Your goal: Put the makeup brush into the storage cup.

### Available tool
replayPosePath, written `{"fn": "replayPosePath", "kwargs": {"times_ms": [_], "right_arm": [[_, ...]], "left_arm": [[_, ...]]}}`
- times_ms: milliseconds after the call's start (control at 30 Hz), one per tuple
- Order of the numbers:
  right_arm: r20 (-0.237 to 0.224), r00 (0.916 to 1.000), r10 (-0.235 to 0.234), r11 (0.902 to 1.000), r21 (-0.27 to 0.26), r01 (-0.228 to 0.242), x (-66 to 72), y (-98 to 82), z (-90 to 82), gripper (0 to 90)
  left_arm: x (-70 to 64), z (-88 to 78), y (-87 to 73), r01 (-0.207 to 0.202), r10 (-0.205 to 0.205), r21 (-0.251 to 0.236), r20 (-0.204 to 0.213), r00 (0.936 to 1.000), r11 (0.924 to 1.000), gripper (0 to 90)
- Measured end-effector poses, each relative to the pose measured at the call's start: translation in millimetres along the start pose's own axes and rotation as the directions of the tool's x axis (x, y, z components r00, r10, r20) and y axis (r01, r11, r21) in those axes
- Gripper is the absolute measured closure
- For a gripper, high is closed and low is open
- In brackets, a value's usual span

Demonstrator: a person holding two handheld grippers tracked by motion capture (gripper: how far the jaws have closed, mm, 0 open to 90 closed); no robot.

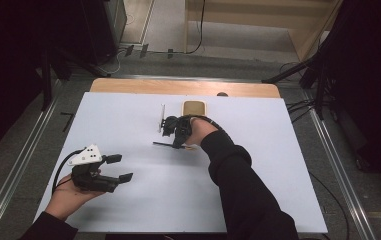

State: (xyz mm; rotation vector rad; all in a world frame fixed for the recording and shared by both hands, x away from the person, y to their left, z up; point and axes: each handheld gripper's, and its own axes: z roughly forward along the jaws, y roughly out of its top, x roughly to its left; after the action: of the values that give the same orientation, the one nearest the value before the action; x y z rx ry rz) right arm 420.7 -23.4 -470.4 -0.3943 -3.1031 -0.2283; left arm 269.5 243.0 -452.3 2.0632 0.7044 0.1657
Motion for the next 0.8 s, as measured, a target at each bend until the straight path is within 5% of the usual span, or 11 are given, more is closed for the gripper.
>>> {"fn": "replayPosePath", "kwargs": {"times_ms": [400,600,800], "right_arm": [[-0.071,0.9964,0.046,0.9909,-0.123,-0.055,13.0,-10.2,-38.2,84.5],[-0.113,0.9891,0.095,0.9715,-0.206,-0.117,21.3,-24.6,-48.3,84.5],[-0.142,0.9811,0.132,0.9584,-0.235,-0.162,28.5,-39.7,-51.8,84.5]], "left_arm": [[0.1,0.6,0.1,0.003,-0.003,0.003,0.000,1.0000,1.0000,22.7],[0.2,0.9,0.1,0.005,-0.005,0.008,0.000,1.0000,1.0000,22.7],[-0.4,2.4,0.3,0.009,-0.009,0.015,0.005,1.0000,0.9999,22.6]]}}
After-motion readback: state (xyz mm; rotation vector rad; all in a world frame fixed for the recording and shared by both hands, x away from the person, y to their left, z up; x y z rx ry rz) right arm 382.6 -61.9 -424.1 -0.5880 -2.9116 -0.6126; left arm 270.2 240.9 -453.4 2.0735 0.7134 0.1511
